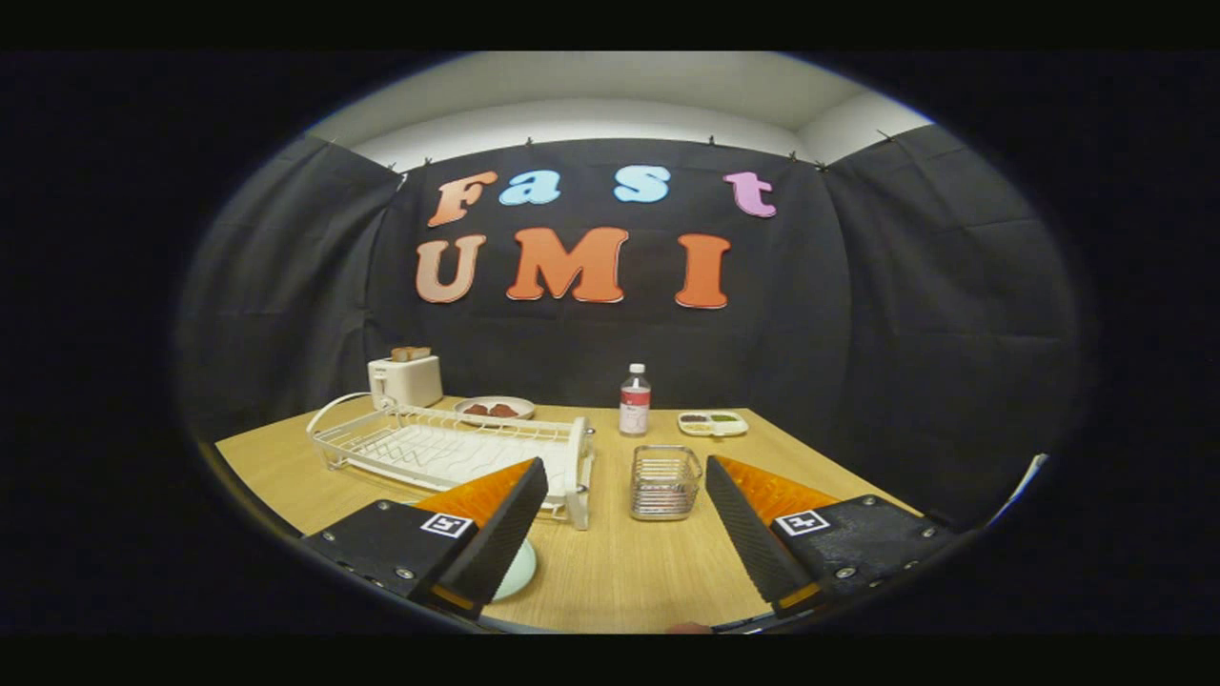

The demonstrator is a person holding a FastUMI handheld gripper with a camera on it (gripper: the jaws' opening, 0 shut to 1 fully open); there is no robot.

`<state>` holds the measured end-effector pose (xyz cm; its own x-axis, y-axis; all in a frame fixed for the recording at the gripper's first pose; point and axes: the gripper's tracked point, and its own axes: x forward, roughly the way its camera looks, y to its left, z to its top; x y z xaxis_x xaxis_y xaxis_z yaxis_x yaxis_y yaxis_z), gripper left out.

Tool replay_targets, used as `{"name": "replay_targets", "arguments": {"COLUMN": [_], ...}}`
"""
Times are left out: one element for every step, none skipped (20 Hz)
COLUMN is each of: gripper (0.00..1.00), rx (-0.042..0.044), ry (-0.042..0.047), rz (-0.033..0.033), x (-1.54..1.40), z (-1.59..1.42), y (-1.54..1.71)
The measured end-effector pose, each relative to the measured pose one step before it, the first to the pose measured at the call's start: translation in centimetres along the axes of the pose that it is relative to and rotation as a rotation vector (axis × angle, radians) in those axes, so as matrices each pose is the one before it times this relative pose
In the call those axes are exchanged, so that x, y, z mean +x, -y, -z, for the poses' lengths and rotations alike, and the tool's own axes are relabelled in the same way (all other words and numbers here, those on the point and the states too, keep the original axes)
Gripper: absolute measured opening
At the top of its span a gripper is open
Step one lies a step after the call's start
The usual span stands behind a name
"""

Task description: Take the plate from the dish rack, then take the spoon from the basket and place it into the plate.

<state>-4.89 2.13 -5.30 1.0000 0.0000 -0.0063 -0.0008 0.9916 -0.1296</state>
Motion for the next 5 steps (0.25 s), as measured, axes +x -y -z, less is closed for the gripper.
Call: {"name": "replay_targets", "arguments": {"gripper": [0.99,0.99,0.99,0.99,0.99], "rx": [0.00147,0.00125,-0.00168,-0.00511,-0.00733], "ry": [0.01014,0.00467,0.00376,0.00343,0.00287], "rz": [0.00957,0.00023,-0.00017,0.00235,0.00171], "x": [0.064,0.064,-0.015,0.035,-0.071], "z": [-0.512,-0.258,0.017,-0.144,0.031], "y": [0.44,0.372,0.286,0.247,0.265]}}
